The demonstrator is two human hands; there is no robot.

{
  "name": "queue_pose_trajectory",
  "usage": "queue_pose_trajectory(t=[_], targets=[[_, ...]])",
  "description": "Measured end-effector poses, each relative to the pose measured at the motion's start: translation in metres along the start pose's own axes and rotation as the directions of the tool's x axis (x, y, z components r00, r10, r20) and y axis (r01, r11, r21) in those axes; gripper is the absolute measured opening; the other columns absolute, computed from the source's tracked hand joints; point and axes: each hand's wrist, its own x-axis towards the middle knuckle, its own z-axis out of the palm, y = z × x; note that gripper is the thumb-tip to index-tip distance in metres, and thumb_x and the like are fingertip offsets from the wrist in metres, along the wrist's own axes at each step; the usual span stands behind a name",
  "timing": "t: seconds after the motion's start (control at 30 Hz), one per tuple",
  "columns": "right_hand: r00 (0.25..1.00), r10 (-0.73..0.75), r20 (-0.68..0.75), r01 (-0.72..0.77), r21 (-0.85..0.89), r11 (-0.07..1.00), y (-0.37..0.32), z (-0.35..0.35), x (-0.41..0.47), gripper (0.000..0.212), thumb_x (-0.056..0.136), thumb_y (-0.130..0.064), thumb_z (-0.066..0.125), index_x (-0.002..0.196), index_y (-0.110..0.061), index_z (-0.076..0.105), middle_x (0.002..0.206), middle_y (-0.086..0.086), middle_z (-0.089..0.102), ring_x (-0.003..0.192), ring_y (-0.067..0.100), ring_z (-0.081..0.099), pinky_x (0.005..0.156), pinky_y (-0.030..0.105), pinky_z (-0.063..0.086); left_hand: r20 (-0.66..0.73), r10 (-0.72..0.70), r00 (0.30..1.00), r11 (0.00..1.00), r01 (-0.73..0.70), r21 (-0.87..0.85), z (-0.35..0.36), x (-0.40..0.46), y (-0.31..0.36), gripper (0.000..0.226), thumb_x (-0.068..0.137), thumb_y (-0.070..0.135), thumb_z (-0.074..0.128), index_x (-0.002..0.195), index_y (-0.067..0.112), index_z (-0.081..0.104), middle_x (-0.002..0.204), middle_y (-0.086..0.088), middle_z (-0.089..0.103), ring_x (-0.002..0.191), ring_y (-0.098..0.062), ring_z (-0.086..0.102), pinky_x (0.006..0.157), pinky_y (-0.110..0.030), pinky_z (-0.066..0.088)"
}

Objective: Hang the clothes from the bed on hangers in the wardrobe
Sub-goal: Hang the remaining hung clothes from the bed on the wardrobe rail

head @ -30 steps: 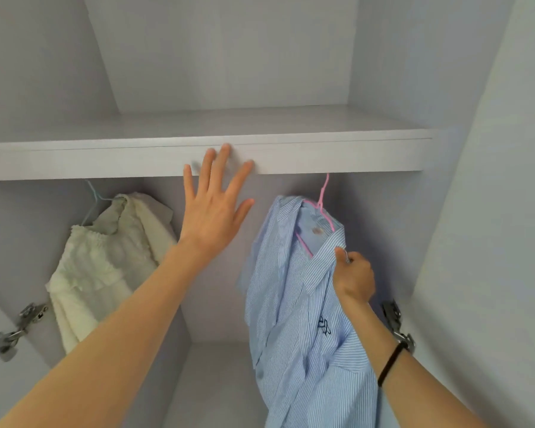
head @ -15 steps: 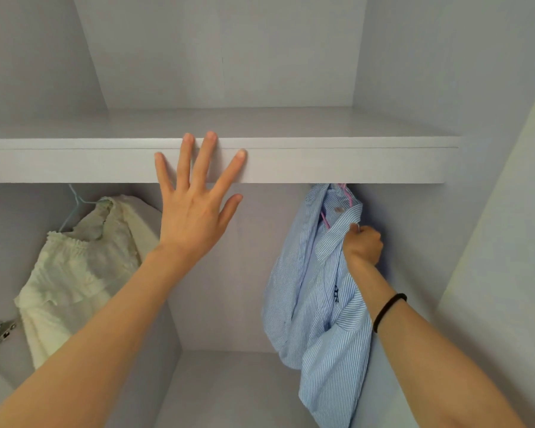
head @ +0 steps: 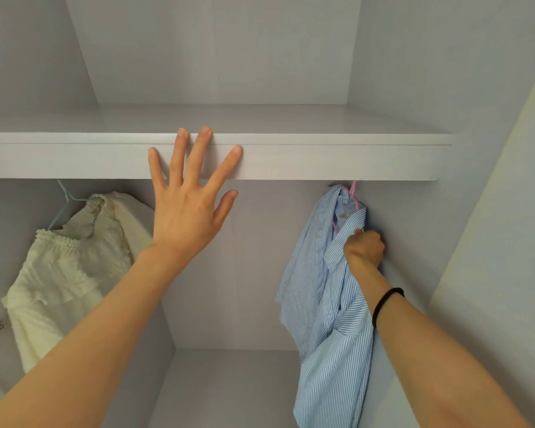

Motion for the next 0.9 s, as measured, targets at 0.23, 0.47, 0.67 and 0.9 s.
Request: queue_pose_trajectory(t=[0.23, 0.47, 0.67, 0.9], targets=[[0.972, -0.232, 0.046, 0.237, -0.178, 0.955, 0.006, -0.015, -0.018, 0.040, 0.091, -0.013, 0.051, 0.122, 0.008, 0.039, 0.130, 0.027, 0.041, 0.120, 0.042, 0.041, 0.097, 0.044, 0.035, 0.105, 0.020, 0.994, 1.000, -0.018, -0.019, -0.013, 0.001, -0.002, 0.060, 0.090, 0.039, 0.044, 0.145, 0.027, 0.025, 0.153, -0.016, 0.018, 0.139, -0.040, 0.013, 0.103, -0.066, 0.015], [0.699, -0.665, 0.264, 0.702, -0.431, 0.567, 0.014, -0.017, -0.070, 0.057, 0.093, -0.032, 0.050, 0.142, -0.008, 0.032, 0.143, 0.018, 0.037, 0.135, 0.033, 0.028, 0.110, 0.052, 0.012, 0.247, -0.175, 0.953, 0.960, 0.221, -0.173, -0.027, -0.076, 0.005, 0.054, 0.089, 0.038, 0.037, 0.142, 0.027, 0.031, 0.151, -0.014, 0.023, 0.139, -0.040, 0.012, 0.105, -0.064, 0.015], [0.408, -0.783, 0.471, 0.913, -0.231, 0.337, 0.014, 0.007, -0.167, 0.060, 0.086, -0.032, 0.062, 0.137, -0.007, 0.042, 0.138, 0.020, 0.045, 0.130, 0.034, 0.040, 0.107, 0.054, 0.026, 0.478, -0.344, 0.808, 0.906, 0.419, -0.055, -0.064, -0.192, -0.013, 0.056, 0.088, 0.040, 0.033, 0.143, 0.027, 0.028, 0.148, -0.017, 0.028, 0.138, -0.042, 0.018, 0.103, -0.062, 0.024], [-0.098, -0.790, 0.605, 0.992, 0.118, -0.032, 0.046, 0.044, -0.324, 0.065, 0.065, -0.039, 0.080, 0.119, -0.010, 0.060, 0.119, 0.015, 0.063, 0.108, 0.030, 0.062, 0.087, 0.054, 0.047, 0.540, -0.586, 0.604, 0.797, 0.550, 0.250, -0.192, -0.319, -0.035, 0.053, 0.092, 0.044, 0.027, 0.142, 0.028, 0.030, 0.146, -0.015, 0.034, 0.136, -0.040, 0.027, 0.104, -0.058, 0.026]])
